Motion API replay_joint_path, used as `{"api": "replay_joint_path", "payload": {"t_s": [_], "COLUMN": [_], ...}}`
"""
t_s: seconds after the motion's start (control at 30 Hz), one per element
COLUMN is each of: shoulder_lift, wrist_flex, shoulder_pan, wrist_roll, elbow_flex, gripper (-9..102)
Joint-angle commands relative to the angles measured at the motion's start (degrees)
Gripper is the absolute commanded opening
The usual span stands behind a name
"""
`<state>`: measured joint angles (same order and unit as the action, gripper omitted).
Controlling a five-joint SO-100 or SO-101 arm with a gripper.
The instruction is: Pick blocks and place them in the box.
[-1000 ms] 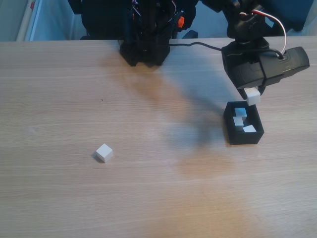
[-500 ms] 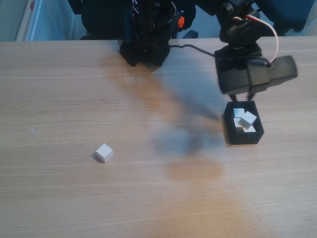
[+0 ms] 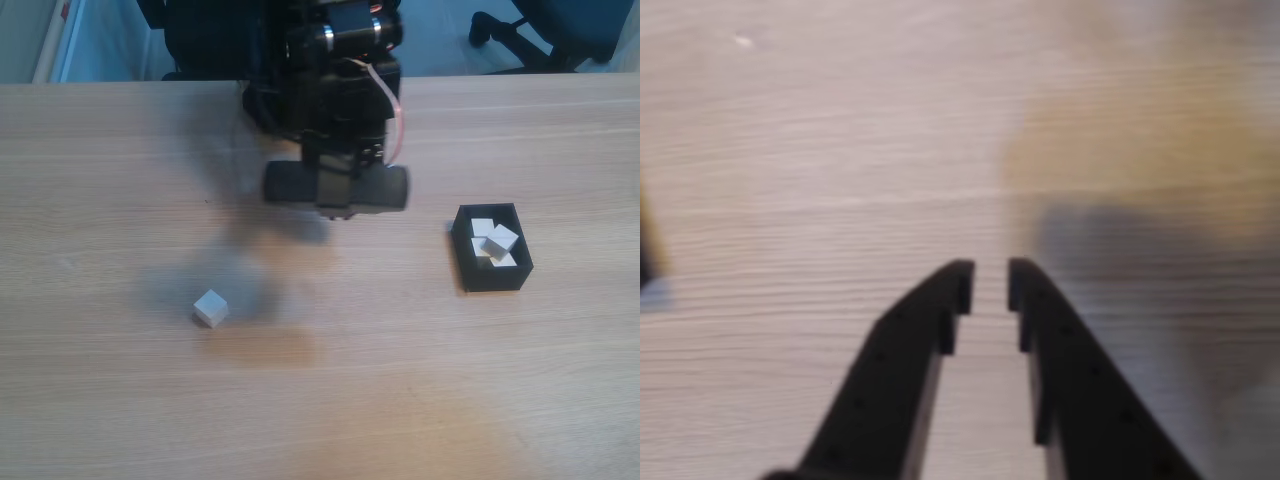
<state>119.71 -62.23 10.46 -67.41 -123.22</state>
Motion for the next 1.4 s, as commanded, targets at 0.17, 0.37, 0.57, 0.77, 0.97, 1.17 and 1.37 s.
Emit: {"api": "replay_joint_path", "payload": {"t_s": [0.17, 0.37, 0.57, 0.77, 0.97, 1.17, 1.37], "shoulder_lift": [-1.93, -7.47, -13.18, -18.9, -21.97, -24.61, -27.77], "wrist_flex": [6.06, 11.16, 21.27, 22.85, 23.82, 24.61, 26.89], "shoulder_pan": [-15.29, -23.64, -29.0, -30.94, -30.85, -30.23, -29.88], "wrist_roll": [-4.75, -8.96, -9.67, -9.14, -9.4, -9.05, -9.32], "elbow_flex": [0.26, 1.05, 2.9, 8.79, 10.81, 12.3, 13.8], "gripper": [0, 0, 9, 15, 18, 19, 19]}}
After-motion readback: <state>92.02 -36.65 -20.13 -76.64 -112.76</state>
